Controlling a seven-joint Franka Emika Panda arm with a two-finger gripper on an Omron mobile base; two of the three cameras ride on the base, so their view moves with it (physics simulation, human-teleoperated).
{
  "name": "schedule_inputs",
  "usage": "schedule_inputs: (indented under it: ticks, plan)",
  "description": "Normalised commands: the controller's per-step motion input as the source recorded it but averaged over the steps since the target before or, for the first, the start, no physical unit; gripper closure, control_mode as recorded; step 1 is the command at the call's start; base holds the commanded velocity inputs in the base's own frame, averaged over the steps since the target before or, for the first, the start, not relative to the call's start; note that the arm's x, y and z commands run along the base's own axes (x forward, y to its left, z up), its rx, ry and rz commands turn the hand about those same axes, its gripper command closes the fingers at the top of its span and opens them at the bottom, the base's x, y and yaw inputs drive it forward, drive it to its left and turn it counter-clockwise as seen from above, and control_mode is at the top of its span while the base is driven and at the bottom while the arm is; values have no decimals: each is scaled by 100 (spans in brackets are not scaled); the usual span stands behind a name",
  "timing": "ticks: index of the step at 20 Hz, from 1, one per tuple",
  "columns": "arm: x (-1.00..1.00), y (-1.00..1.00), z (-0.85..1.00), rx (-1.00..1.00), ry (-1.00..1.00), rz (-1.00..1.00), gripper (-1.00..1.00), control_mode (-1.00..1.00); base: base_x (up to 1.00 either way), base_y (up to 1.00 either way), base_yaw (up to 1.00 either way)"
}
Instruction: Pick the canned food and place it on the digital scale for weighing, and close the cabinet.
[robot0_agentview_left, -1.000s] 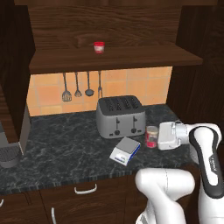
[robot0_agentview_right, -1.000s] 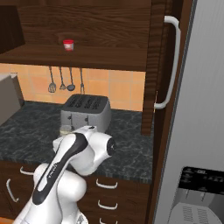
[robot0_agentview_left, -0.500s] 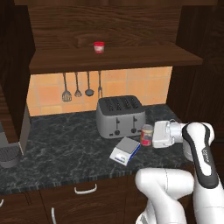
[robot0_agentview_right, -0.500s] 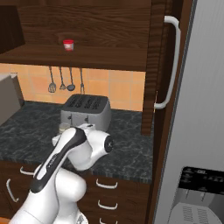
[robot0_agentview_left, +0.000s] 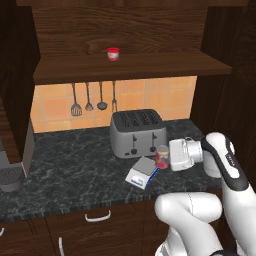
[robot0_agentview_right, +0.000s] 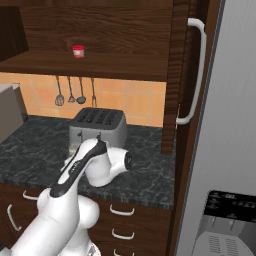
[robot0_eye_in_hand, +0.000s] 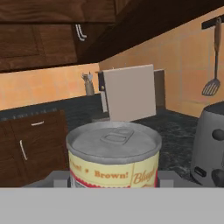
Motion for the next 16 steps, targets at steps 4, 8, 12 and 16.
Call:
schedule_inputs:
  ticks: [4, 8, 12, 16]
  plan:
    - [24, 1, -31, 1, -2, 13, 100, -100, 0, 0, 0]
    - [20, 1, -29, 1, -7, 1, 100, -100, 0, 0, 0]
    - [7, 15, -23, 0, -10, -4, 100, -100, 0, 0, 0]
    - [4, 12, -11, 0, -2, -2, 100, -100, 0, 0, 0]
